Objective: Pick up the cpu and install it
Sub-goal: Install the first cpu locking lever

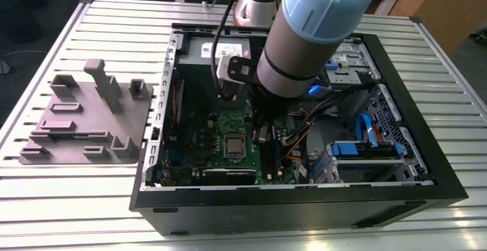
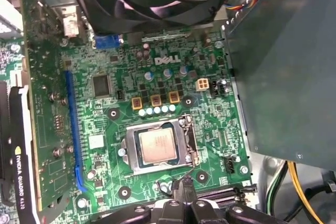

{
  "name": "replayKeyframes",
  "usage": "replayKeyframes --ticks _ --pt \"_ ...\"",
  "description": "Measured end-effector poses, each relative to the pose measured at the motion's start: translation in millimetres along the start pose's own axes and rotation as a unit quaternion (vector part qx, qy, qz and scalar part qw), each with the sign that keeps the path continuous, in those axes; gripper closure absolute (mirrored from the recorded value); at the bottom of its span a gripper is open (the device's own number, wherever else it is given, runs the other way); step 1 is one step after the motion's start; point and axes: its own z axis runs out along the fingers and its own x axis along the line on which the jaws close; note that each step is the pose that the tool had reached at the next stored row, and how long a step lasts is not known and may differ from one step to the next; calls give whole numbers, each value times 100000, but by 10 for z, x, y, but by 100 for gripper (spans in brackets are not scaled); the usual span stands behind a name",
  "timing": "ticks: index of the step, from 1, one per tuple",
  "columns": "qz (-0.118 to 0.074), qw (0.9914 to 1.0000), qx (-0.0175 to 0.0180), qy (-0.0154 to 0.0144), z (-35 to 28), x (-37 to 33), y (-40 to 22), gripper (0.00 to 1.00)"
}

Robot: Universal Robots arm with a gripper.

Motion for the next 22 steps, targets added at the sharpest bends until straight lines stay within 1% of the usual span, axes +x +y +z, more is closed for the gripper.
replayKeyframes --ticks 3,4,22 --pt "-294 99999 289 -14 8 17 26 90" --pt "-320 99999 315 -30 13 21 35 90" --pt "-329 99999 311 -59 19 23 38 90"
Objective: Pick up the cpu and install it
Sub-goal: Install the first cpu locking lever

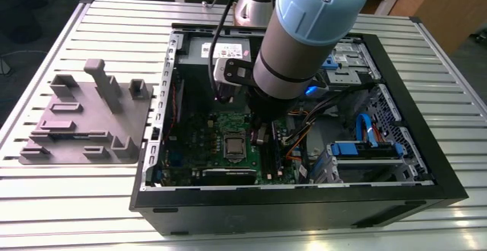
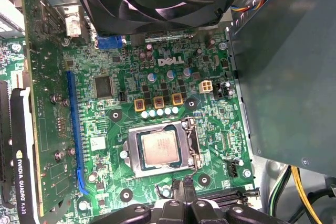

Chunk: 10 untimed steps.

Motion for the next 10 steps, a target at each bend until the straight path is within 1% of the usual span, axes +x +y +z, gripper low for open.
replayKeyframes --ticks 6,10 --pt "-151 100000 -15 12 10 2 -1 90" --pt "-1911 99981 -180 210 31 7 4 90"
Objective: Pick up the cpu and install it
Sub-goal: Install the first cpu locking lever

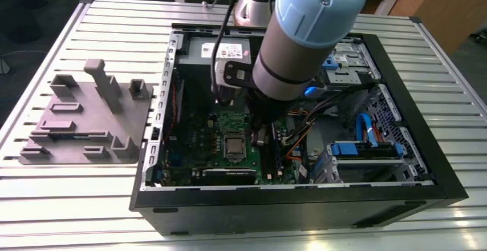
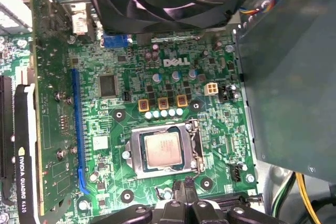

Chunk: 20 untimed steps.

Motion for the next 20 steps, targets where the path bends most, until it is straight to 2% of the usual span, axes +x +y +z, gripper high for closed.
replayKeyframes --ticks 4,8,10,13,20 --pt "-354 99999 212 33 15 14 18 90" --pt "-371 99998 514 209 20 27 17 90" --pt "-363 99997 609 365 26 39 16 90" --pt "-374 99994 666 752 44 65 10 90" --pt "-460 99990 713 1150 86 142 -5 90"
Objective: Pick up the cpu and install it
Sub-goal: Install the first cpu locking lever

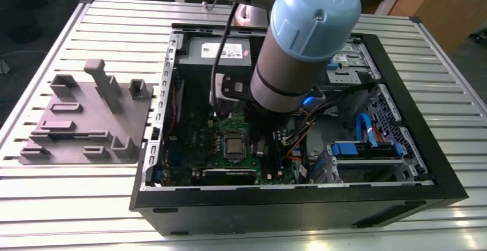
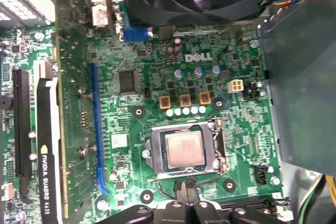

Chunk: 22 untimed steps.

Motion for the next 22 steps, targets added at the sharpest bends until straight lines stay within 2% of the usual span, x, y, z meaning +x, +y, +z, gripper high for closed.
replayKeyframes --ticks 4,11,15,22 --pt "-66 100000 31 115 39 36 -7 90" --pt "-592 99998 -6 184 146 80 -17 90" --pt "-788 99997 46 188 173 119 -15 90" --pt "-1607 99987 -13 169 212 122 -16 90"
